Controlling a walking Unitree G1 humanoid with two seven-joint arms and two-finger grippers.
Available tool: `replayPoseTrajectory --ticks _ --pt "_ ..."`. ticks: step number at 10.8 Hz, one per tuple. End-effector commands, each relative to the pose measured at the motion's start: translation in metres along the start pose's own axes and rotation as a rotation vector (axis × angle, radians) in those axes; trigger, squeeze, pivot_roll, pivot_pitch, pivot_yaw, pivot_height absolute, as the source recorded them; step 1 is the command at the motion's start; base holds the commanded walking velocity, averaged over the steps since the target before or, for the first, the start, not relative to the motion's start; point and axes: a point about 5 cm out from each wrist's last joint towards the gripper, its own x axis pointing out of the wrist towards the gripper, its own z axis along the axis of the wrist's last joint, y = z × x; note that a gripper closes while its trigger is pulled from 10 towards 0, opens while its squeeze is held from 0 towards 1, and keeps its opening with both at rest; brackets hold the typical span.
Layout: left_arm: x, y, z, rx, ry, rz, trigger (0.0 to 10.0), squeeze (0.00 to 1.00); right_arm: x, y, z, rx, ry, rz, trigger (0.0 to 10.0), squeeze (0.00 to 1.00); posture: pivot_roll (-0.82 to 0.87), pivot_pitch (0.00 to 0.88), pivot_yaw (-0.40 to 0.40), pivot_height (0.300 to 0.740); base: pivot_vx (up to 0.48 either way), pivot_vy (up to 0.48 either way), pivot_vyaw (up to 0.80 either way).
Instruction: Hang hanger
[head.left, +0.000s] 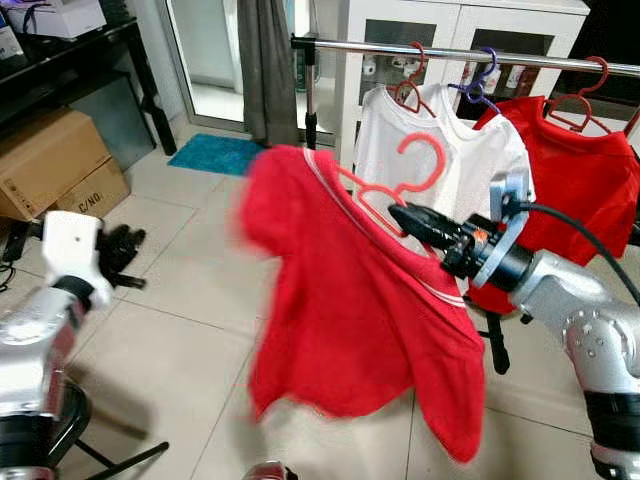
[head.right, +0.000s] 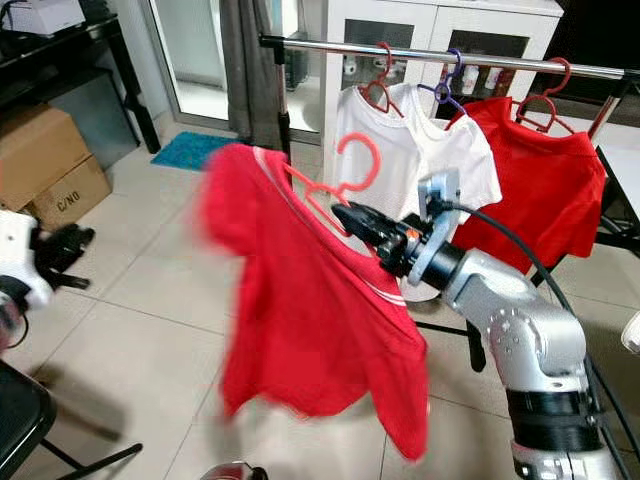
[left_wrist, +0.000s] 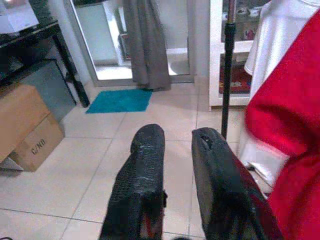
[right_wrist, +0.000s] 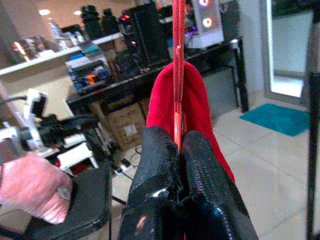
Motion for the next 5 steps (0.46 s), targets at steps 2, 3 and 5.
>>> replayPoseTrajectory --ticks 2,3,5 --pt "-0.004 -0.031 0.002 -0.02 -0.01 -0.107 10.0 1.0 0.005 0.0 -0.005 -0.058 -0.021 -0.136 10.0 0.0 0.08 0.0 0.054 0.74 0.0 0.0 0.0" --pt "-0.004 -0.046 0.003 -0.047 -0.014 -0.147 10.0 1.0 0.008 0.0 -0.009 -0.063 -0.016 -0.173 10.0 0.0 0.07 0.0 0.059 0.74 0.0 0.0 0.0" --pt "0.001 -0.085 0.002 -0.022 -0.006 -0.212 10.0 0.0 0.014 -0.007 -0.031 -0.046 0.05 -0.327 10.0 0.0 0.07 0.0 0.036 0.74 0.0 0.0 0.0"
